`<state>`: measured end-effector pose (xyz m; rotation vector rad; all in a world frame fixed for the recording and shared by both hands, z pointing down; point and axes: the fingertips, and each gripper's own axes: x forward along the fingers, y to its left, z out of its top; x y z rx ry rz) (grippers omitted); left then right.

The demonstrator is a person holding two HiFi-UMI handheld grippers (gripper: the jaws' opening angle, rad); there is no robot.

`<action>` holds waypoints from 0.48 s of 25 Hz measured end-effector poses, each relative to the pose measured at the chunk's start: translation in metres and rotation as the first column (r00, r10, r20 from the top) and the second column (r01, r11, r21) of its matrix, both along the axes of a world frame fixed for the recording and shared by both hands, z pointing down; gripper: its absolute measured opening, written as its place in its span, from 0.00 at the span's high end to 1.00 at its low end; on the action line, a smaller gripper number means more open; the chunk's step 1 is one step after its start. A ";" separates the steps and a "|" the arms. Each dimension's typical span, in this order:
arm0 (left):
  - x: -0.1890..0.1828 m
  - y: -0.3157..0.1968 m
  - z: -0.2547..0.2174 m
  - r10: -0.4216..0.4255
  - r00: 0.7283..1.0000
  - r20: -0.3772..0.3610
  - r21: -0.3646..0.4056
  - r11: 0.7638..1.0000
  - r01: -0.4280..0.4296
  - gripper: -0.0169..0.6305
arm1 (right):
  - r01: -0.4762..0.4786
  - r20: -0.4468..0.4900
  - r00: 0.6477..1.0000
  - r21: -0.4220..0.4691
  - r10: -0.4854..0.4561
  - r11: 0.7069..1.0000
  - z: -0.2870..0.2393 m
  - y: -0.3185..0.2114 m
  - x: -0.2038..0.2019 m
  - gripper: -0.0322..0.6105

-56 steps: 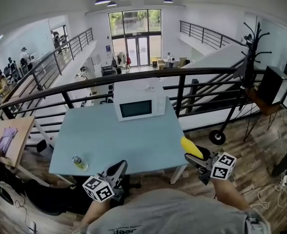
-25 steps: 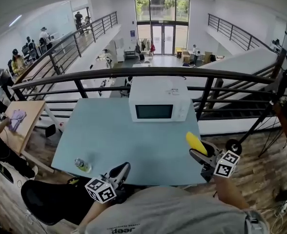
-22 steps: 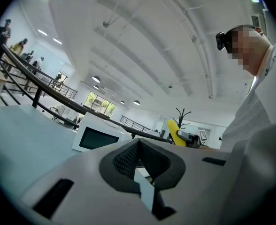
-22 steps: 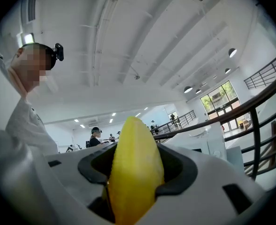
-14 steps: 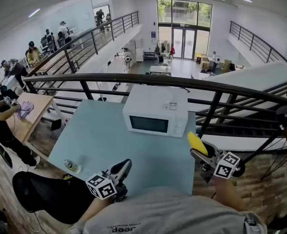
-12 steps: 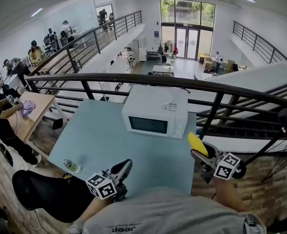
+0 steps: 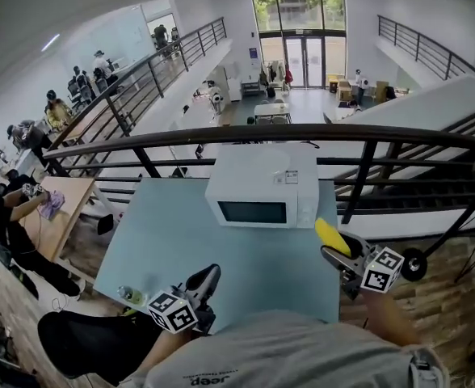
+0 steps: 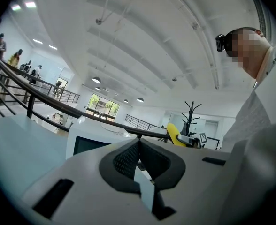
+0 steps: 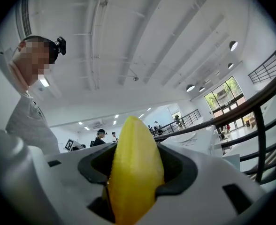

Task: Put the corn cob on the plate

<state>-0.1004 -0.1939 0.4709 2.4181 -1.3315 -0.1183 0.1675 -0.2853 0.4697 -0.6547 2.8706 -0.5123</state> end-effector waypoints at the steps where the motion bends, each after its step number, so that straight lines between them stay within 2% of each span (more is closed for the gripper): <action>1: -0.010 -0.004 0.002 0.010 1.000 -0.002 0.001 1.000 -0.010 0.96 | -0.022 -0.001 1.000 -0.004 0.022 1.000 0.001 -0.001 -0.007 0.56; 4: -0.047 -0.014 0.008 0.036 0.999 -0.029 -0.010 0.999 -0.036 0.96 | -0.095 0.021 0.995 -0.053 0.096 0.994 0.006 -0.004 -0.031 0.56; 9: -0.116 -0.031 0.007 0.036 0.999 -0.033 0.008 0.999 -0.035 0.96 | -0.140 0.002 0.990 -0.079 0.141 0.987 0.007 -0.006 -0.079 0.56; 12: -0.129 -0.042 0.007 0.026 0.999 -0.044 0.027 0.999 -0.025 0.96 | -0.135 -0.035 0.991 -0.070 0.132 0.988 0.004 -0.010 -0.091 0.56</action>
